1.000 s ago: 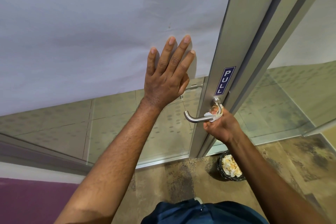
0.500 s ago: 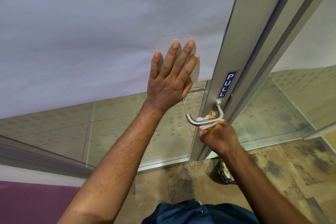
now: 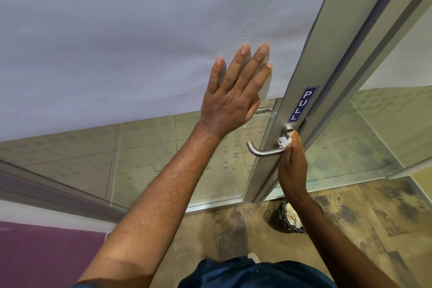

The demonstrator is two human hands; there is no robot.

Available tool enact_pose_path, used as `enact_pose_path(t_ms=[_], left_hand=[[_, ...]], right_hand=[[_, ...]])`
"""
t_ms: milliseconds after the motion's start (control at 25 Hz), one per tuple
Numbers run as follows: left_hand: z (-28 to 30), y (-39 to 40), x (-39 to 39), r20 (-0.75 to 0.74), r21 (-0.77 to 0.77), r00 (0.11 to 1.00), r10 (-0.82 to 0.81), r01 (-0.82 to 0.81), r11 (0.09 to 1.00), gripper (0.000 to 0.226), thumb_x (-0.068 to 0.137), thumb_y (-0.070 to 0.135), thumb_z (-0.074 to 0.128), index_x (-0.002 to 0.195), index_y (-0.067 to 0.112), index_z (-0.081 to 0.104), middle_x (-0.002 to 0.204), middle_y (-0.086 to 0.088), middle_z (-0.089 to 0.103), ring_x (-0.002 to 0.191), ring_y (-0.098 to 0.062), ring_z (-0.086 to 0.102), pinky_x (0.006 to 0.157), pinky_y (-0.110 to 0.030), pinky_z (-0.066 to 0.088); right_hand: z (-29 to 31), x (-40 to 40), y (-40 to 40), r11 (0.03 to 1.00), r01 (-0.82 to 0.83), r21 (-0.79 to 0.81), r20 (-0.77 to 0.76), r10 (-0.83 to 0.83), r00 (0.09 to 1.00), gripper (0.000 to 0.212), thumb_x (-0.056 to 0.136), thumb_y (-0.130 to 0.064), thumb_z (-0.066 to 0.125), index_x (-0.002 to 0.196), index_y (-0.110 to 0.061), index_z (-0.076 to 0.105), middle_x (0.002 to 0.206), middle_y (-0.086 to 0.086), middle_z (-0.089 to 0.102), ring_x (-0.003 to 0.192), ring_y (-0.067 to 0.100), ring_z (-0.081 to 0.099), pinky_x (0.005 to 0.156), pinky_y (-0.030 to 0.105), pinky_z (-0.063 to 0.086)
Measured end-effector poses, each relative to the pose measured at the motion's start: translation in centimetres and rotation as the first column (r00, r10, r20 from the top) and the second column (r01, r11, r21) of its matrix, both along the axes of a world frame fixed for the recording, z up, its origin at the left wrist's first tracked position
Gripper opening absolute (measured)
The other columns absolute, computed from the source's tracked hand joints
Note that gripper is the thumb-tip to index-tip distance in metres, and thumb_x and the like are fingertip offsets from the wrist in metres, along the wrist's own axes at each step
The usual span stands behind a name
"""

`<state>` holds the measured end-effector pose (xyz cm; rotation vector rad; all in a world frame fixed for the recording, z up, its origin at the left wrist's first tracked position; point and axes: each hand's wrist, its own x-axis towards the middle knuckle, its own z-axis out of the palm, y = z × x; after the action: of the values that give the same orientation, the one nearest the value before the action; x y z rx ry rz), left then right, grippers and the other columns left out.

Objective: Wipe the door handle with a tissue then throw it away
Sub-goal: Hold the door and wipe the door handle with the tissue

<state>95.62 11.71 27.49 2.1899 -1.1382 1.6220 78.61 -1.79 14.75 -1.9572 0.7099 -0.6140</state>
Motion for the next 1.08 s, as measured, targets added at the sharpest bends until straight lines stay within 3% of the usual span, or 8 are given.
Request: enact_pose_path(t_ms=[80,160,280,360,520,640,840,1080], left_hand=[[0.1,0.0,-0.1,0.002,0.005,1.0,0.006,-0.006,1.0,0.068,0.094,0.02,0.059,0.161,0.019,0.042,0.171,-0.006,0.035,0.17,-0.028,-0.003,0.137,-0.053,-0.01],[0.1,0.0,-0.1,-0.001,0.009,1.0,0.005,-0.005,1.0,0.069,0.093,0.021,0.06,0.16,0.019,0.042,0.171,-0.006,0.034,0.168,-0.032,0.008,0.137,-0.052,-0.011],[0.2,0.0,-0.3,-0.001,0.007,1.0,0.006,-0.006,1.0,0.07,0.092,0.02,0.06,0.16,0.018,0.044,0.17,-0.006,0.036,0.162,-0.032,0.016,0.136,-0.053,-0.009],[0.3,0.0,-0.3,-0.001,-0.001,1.0,-0.003,0.003,1.0,0.07,0.091,0.019,0.061,0.159,0.018,0.046,0.17,-0.006,0.038,0.161,-0.032,0.016,0.136,-0.053,-0.007],[0.7,0.1,-0.7,-0.013,0.014,1.0,-0.007,0.007,1.0,0.071,0.089,0.02,0.064,0.159,0.017,0.049,0.17,-0.008,0.043,0.162,-0.035,0.02,0.136,-0.053,-0.008],[1.0,0.3,-0.8,-0.018,0.04,1.0,-0.009,0.009,0.999,0.074,0.088,0.021,0.065,0.16,0.016,0.046,0.168,-0.009,0.048,0.158,-0.035,0.029,0.135,-0.053,-0.01],[1.2,0.5,-1.1,-0.011,0.03,1.0,-0.02,0.02,0.999,0.069,0.091,0.018,0.06,0.159,0.015,0.046,0.168,-0.009,0.049,0.157,-0.034,0.031,0.136,-0.052,-0.008],[1.8,0.7,-1.4,-0.026,0.046,0.999,-0.019,0.02,0.999,0.065,0.091,0.018,0.06,0.156,0.015,0.057,0.168,-0.008,0.048,0.157,-0.033,0.03,0.135,-0.051,-0.01]], right_hand=[[-0.8,-0.7,-1.3,0.985,-0.07,-0.155,-0.077,0.058,0.995,0.052,0.112,-0.04,0.027,0.157,-0.016,0.037,0.16,0.008,0.046,0.143,0.022,0.047,0.114,0.035,0.04],[-1.2,-1.6,-2.6,0.945,-0.146,-0.293,-0.138,0.109,0.984,0.049,0.113,-0.036,0.028,0.157,-0.016,0.036,0.164,0.009,0.04,0.151,0.025,0.037,0.122,0.045,0.034],[-1.2,-2.5,-3.7,0.793,-0.312,-0.523,-0.237,0.216,0.947,0.045,0.11,-0.03,0.03,0.152,-0.017,0.04,0.163,0.011,0.041,0.157,0.026,0.025,0.127,0.055,0.024],[-0.5,-2.1,-3.4,0.725,-0.359,-0.587,-0.311,0.207,0.928,0.042,0.108,-0.029,0.031,0.142,-0.018,0.052,0.155,0.011,0.051,0.155,0.028,0.029,0.127,0.058,0.02],[0.7,-1.8,-0.6,0.734,-0.252,-0.631,-0.283,0.084,0.955,0.047,0.107,-0.039,0.026,0.126,-0.019,0.064,0.131,0.005,0.067,0.143,0.029,0.046,0.126,0.055,0.01],[0.3,-2.0,2.7,0.751,-0.216,-0.624,-0.27,0.052,0.962,0.053,0.106,-0.044,0.024,0.138,-0.019,0.056,0.137,0.006,0.061,0.14,0.027,0.048,0.123,0.053,0.013],[-0.9,0.0,8.0,0.7,-0.208,-0.683,-0.358,-0.072,0.931,0.055,0.101,-0.032,0.039,0.153,-0.014,0.039,0.147,0.009,0.055,0.143,0.028,0.043,0.12,0.054,0.024],[-0.3,1.9,8.3,0.554,-0.122,-0.823,-0.222,-0.118,0.968,0.04,0.108,-0.027,0.041,0.139,-0.006,0.054,0.11,0.015,0.065,0.104,0.031,0.06,0.104,0.055,0.04]])
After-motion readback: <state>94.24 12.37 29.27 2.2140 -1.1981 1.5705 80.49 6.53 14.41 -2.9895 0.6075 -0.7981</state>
